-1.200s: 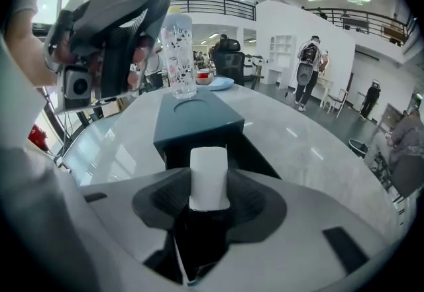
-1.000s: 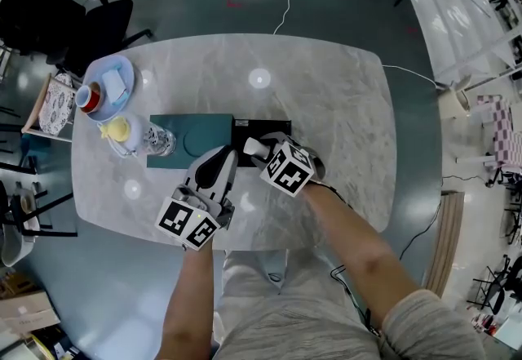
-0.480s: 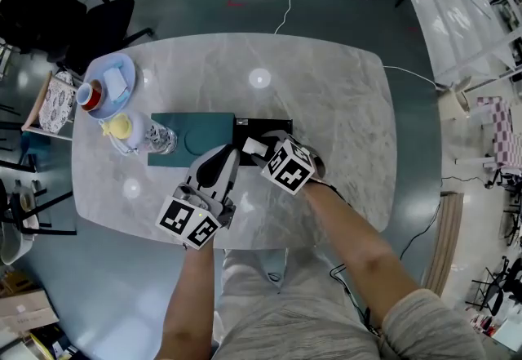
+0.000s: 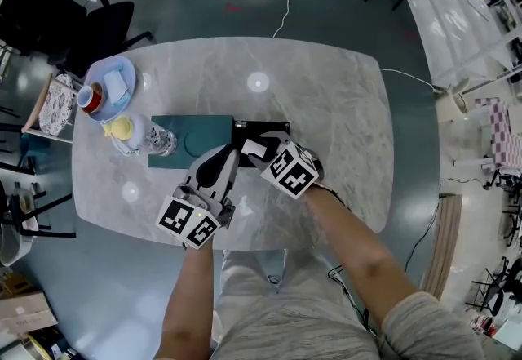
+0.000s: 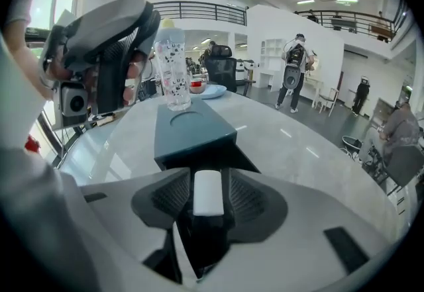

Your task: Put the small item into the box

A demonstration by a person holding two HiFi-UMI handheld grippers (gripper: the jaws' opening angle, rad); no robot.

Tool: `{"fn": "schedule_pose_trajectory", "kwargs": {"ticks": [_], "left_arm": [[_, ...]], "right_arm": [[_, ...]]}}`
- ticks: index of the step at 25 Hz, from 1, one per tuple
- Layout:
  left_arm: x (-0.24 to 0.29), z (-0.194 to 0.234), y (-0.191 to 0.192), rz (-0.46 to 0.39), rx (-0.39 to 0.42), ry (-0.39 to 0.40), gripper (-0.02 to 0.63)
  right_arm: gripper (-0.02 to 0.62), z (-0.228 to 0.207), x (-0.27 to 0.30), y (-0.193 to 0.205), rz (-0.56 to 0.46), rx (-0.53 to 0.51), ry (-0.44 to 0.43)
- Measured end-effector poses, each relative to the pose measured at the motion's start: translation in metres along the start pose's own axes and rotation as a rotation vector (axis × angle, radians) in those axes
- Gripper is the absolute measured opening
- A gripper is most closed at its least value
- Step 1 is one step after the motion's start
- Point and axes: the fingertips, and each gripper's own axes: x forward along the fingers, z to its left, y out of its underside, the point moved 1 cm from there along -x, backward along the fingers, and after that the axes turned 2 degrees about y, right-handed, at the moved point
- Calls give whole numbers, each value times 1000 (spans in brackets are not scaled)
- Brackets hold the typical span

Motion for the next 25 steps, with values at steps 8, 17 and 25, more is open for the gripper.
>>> {"fn": "schedule_pose_trajectory", "kwargs": {"ticks": [8, 17, 25], "left_arm": [[-1, -6, -9, -13, 9, 10, 23], [4, -25, -28, -39, 27, 37, 23], [4, -51, -53, -74, 64, 84, 23]], "right_arm": [[192, 1, -37, -31, -153, 63, 37], [166, -7, -97, -61, -327, 98, 101], [90, -1, -157, -88, -473, 85, 152]]}}
